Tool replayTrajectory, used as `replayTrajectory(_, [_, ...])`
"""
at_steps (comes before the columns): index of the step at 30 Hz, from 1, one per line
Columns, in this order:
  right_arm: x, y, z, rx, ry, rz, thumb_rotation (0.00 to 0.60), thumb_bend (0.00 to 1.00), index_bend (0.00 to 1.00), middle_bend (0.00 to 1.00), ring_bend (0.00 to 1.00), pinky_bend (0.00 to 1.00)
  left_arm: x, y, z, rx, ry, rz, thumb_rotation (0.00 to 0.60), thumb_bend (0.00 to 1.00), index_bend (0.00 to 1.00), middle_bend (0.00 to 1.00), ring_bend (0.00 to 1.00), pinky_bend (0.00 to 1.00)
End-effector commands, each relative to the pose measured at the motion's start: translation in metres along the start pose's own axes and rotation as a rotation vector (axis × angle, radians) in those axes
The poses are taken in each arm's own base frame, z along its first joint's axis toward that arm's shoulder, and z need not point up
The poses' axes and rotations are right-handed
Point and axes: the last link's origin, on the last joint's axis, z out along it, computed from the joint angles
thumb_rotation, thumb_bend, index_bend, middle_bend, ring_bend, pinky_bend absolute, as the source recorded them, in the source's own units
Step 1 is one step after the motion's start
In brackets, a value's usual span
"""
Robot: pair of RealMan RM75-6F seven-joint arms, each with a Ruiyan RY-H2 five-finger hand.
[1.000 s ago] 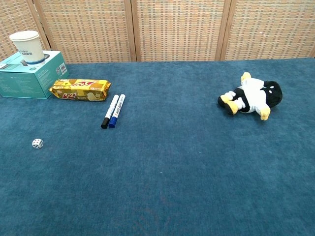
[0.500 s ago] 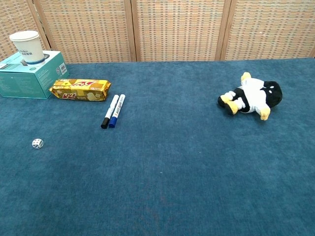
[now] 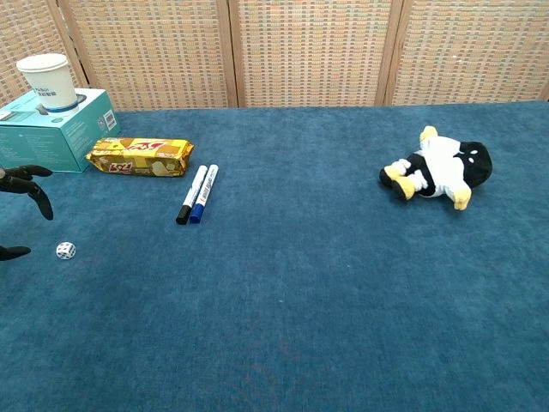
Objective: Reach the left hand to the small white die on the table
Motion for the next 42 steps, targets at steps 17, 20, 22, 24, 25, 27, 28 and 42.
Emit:
replayTrajectory(17, [0.001, 0.003, 0.002, -0.012, 0.0, 0.013, 0.6, 0.13, 0.0, 0.0, 0.0, 0.0, -0.025, 0.014, 0.021, 0.035, -0.051, 0.006, 0.6, 0.41, 0.4, 0.0, 0.0, 0.0])
replayTrajectory(20, [0.002, 0.004, 0.002, -0.014, 0.0, 0.015, 0.6, 0.13, 0.0, 0.0, 0.0, 0.0, -0.027, 0.016, 0.021, 0.032, -0.051, 0.013, 0.6, 0.41, 0.41, 0.0, 0.0, 0.0])
replayTrajectory(22, [0.002, 0.004, 0.002, -0.014, 0.002, 0.016, 0.6, 0.13, 0.0, 0.0, 0.0, 0.0, -0.028, 0.016, 0.021, 0.035, -0.048, 0.018, 0.6, 0.41, 0.41, 0.0, 0.0, 0.0])
replayTrajectory(24, [0.002, 0.004, 0.002, -0.015, 0.003, 0.017, 0.6, 0.13, 0.0, 0.0, 0.0, 0.0, -0.029, 0.017, 0.022, 0.038, -0.045, 0.021, 0.6, 0.41, 0.42, 0.0, 0.0, 0.0])
replayTrajectory(25, [0.003, 0.005, 0.002, -0.016, 0.004, 0.019, 0.6, 0.14, 0.0, 0.0, 0.0, 0.0, -0.029, 0.017, 0.022, 0.041, -0.041, 0.019, 0.6, 0.41, 0.43, 0.0, 0.0, 0.0])
replayTrajectory(27, [0.003, 0.005, 0.002, -0.017, 0.005, 0.021, 0.6, 0.13, 0.0, 0.0, 0.0, 0.0, -0.03, 0.018, 0.023, 0.045, -0.038, 0.018, 0.6, 0.41, 0.45, 0.0, 0.0, 0.0])
replayTrajectory(28, [0.003, 0.005, 0.002, -0.018, 0.005, 0.022, 0.6, 0.13, 0.0, 0.0, 0.0, 0.0, -0.031, 0.018, 0.023, 0.046, -0.04, 0.018, 0.6, 0.41, 0.46, 0.0, 0.0, 0.0])
replayTrajectory(42, [0.004, 0.006, 0.003, -0.019, 0.007, 0.027, 0.6, 0.13, 0.0, 0.0, 0.0, 0.0, -0.023, 0.022, 0.021, 0.034, -0.006, -0.008, 0.6, 0.41, 0.53, 0.0, 0.0, 0.0])
